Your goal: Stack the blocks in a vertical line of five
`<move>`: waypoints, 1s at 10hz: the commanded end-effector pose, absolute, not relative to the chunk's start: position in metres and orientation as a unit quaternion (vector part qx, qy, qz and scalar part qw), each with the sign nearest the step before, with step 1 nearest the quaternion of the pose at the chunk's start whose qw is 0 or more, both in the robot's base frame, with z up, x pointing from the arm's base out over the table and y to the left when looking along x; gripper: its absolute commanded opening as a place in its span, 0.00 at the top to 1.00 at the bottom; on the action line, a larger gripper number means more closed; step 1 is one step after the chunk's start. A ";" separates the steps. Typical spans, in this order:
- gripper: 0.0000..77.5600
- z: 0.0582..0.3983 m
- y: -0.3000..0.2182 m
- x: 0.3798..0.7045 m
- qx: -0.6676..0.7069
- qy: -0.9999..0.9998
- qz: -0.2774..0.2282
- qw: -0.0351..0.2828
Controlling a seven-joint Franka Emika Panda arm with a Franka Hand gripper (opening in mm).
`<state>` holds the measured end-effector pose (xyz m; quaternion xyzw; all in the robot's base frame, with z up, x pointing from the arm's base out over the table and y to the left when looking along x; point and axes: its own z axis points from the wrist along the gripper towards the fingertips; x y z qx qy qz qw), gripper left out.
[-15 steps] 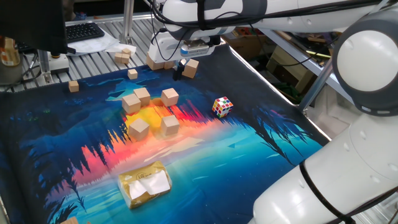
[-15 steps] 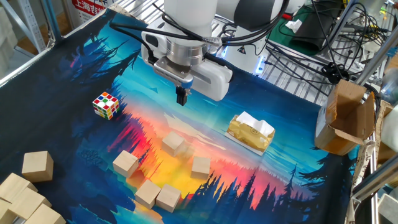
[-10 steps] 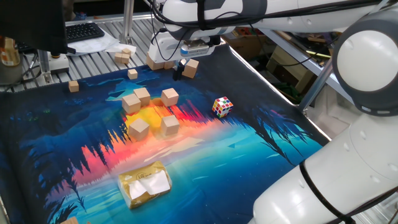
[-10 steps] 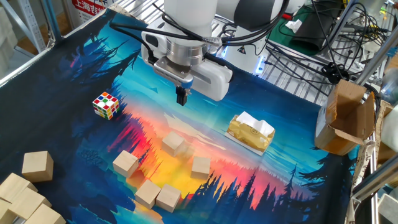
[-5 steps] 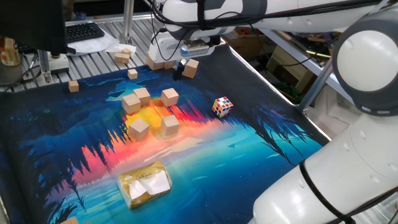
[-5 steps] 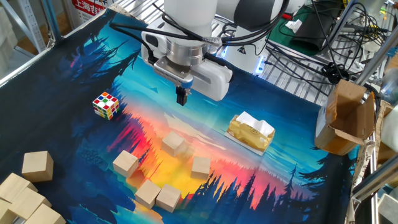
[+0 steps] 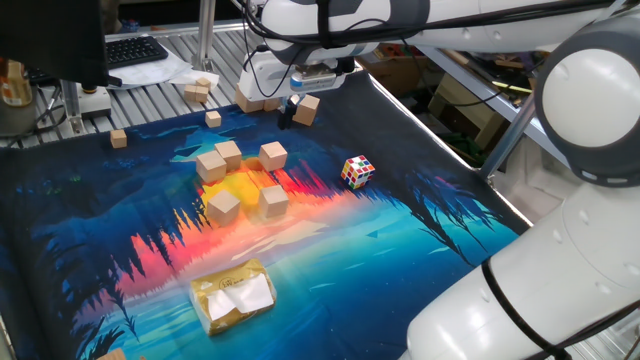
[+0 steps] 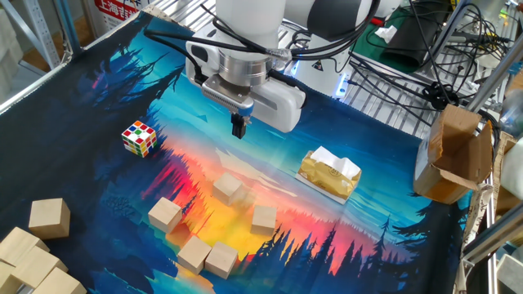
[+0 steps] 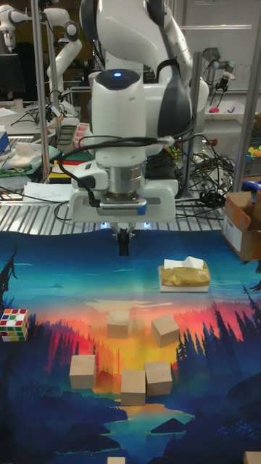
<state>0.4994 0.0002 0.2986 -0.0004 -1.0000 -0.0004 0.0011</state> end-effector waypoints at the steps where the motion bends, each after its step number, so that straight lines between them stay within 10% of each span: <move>1: 1.00 0.299 0.000 0.499 -0.053 -0.998 -0.010 -0.019; 10: 1.00 0.299 0.000 0.499 -0.058 -0.998 -0.013 -0.009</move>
